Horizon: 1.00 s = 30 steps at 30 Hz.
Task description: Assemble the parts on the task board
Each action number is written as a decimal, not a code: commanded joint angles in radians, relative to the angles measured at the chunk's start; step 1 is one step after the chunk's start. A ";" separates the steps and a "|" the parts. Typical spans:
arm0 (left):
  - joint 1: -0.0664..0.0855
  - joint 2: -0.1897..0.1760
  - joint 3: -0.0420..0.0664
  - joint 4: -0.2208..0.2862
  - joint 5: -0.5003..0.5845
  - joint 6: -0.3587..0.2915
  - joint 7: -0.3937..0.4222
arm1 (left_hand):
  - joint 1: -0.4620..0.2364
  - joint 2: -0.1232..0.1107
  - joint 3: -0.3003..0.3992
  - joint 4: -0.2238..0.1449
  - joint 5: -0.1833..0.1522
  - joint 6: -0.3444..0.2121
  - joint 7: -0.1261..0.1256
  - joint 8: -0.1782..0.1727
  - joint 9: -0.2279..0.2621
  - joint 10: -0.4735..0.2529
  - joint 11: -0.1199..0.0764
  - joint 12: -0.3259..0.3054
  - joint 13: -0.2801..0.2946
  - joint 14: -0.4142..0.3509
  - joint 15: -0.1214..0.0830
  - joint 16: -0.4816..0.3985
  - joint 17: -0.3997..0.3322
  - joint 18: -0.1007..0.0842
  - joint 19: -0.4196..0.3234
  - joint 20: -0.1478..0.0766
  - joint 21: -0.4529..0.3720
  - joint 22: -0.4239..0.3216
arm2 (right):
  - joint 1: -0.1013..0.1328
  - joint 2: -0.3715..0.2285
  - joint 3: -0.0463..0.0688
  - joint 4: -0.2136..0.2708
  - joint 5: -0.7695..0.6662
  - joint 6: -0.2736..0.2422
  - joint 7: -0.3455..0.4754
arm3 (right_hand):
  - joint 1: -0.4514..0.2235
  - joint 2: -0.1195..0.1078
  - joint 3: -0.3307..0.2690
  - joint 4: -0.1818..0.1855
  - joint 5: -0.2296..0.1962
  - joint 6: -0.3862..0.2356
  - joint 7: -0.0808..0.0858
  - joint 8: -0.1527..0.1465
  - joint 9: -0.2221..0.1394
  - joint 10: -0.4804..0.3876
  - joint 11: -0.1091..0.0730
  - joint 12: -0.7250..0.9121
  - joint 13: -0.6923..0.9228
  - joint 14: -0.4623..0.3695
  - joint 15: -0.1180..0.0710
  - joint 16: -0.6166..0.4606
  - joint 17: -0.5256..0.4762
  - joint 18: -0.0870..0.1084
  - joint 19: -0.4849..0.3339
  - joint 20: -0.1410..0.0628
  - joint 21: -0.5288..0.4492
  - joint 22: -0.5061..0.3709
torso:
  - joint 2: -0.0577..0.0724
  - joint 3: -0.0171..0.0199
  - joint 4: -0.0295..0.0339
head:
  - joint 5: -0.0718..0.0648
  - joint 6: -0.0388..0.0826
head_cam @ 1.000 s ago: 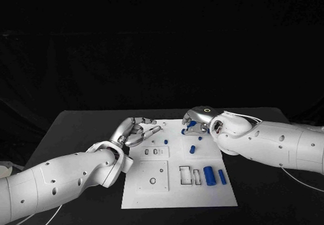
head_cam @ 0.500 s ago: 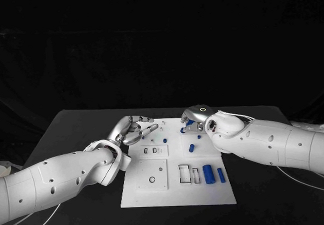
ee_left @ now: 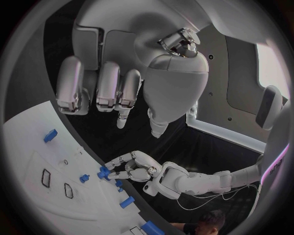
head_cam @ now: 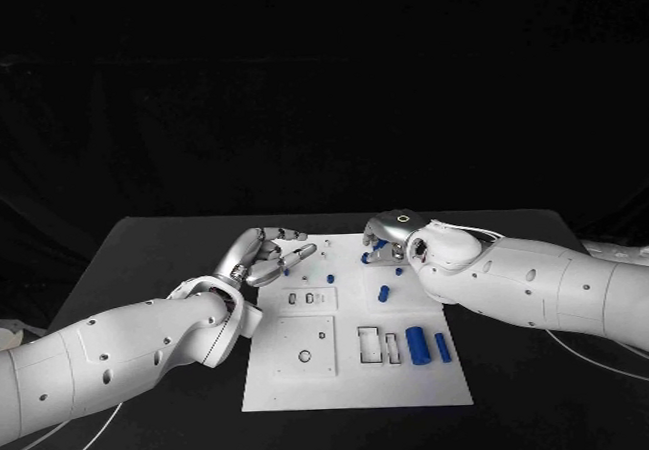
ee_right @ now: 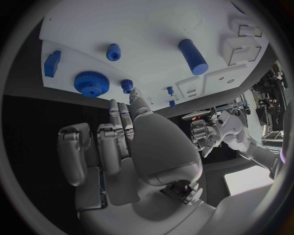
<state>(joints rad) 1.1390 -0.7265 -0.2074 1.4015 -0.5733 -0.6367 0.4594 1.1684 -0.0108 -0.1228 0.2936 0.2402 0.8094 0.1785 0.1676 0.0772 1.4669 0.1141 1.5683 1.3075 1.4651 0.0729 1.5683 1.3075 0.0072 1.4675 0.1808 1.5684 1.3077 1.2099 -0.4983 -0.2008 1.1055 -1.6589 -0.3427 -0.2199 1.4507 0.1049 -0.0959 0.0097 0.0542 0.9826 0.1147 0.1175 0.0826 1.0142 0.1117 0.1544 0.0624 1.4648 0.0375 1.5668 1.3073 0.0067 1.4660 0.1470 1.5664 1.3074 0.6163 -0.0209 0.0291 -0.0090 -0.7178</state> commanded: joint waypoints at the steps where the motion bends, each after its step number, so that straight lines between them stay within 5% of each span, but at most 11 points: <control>1: 0.001 0.002 0.001 0.000 -0.006 -0.010 0.015 | 0.010 0.001 -0.006 -0.001 -0.002 0.008 -0.002 -0.004 -0.001 0.104 -0.003 0.002 0.263 0.106 -0.002 0.003 0.263 -0.007 0.103 0.007 0.002 0.263 | -0.001 0.007 0.001 -0.007 -0.017 0.036 -0.021 | 0.008 0.007 0.009 0.000 -0.005 0.004 0.000 -0.005 -0.002 0.009 0.001 -0.004 -0.001 0.106 0.003 0.004 0.263 -0.007 0.105 0.007 0.004 0.263 | 0.000 0.0003 -0.0006 | 0.001 -0.004; 30: 0.002 0.001 0.001 0.000 -0.006 -0.012 0.015 | 0.010 0.003 -0.006 -0.001 -0.002 0.008 -0.002 -0.006 -0.001 0.104 -0.003 0.002 0.263 0.106 -0.002 0.003 0.263 -0.007 0.103 0.007 0.002 0.263 | -0.019 0.054 0.001 -0.061 -0.017 0.067 -0.055 | 0.024 0.023 0.033 -0.002 -0.005 0.008 0.000 -0.027 -0.011 0.037 -0.013 -0.030 -0.001 0.106 -0.015 0.004 0.263 -0.007 0.105 -0.009 0.004 0.263 | -0.001 0.0004 0.0009 | -0.002 -0.020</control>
<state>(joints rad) 1.1392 -0.7267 -0.2071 1.4002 -0.5751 -0.6467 0.4618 1.1684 -0.0108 -0.1227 0.2936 0.2408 0.8093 0.1785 0.1676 0.0774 1.4669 0.1141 1.5683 1.3074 1.4651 0.0729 1.5683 1.3073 0.0073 1.4674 0.1808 1.5684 1.3075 1.1911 -0.4459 -0.1999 1.0464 -1.6594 -0.3012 -0.2502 1.4704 0.1246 -0.0698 0.0082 0.0542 0.9827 0.1146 0.0963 0.0730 1.0430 0.0975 0.1291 0.0625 1.4649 0.0300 1.5667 1.3079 0.0067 1.4660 0.1469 1.5664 1.3080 0.6157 -0.0214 0.0298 -0.0104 -0.7374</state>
